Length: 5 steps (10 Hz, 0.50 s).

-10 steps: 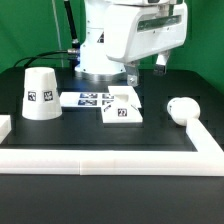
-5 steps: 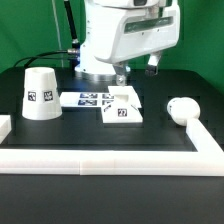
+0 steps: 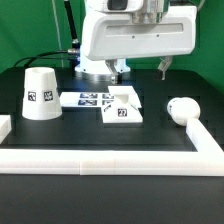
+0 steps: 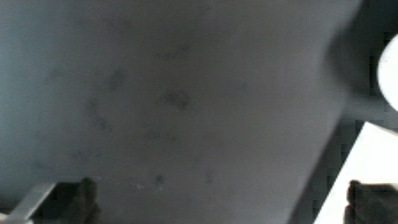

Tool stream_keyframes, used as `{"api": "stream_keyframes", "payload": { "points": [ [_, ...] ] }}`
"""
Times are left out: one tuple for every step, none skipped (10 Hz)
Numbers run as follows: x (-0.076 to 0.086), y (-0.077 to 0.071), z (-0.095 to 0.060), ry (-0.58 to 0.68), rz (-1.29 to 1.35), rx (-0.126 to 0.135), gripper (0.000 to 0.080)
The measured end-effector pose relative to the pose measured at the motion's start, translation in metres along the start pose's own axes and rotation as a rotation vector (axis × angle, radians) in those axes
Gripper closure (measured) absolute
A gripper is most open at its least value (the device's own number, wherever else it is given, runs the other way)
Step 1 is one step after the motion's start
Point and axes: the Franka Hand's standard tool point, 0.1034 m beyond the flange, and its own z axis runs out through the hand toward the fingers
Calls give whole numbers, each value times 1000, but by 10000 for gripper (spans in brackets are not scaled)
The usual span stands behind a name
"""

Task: Assemble lamp

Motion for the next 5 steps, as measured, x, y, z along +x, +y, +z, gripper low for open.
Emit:
{"api": "stream_keyframes", "payload": {
  "points": [
    [0,-1,0,0,77,2,100],
    [-1,-1,1,-1,129,2,100],
    [-10,-1,5,4,130,1,100],
    [-23,-2,8,10,133,-1,100],
    [-33,-4,12,24,134,-4,100]
  ]
}}
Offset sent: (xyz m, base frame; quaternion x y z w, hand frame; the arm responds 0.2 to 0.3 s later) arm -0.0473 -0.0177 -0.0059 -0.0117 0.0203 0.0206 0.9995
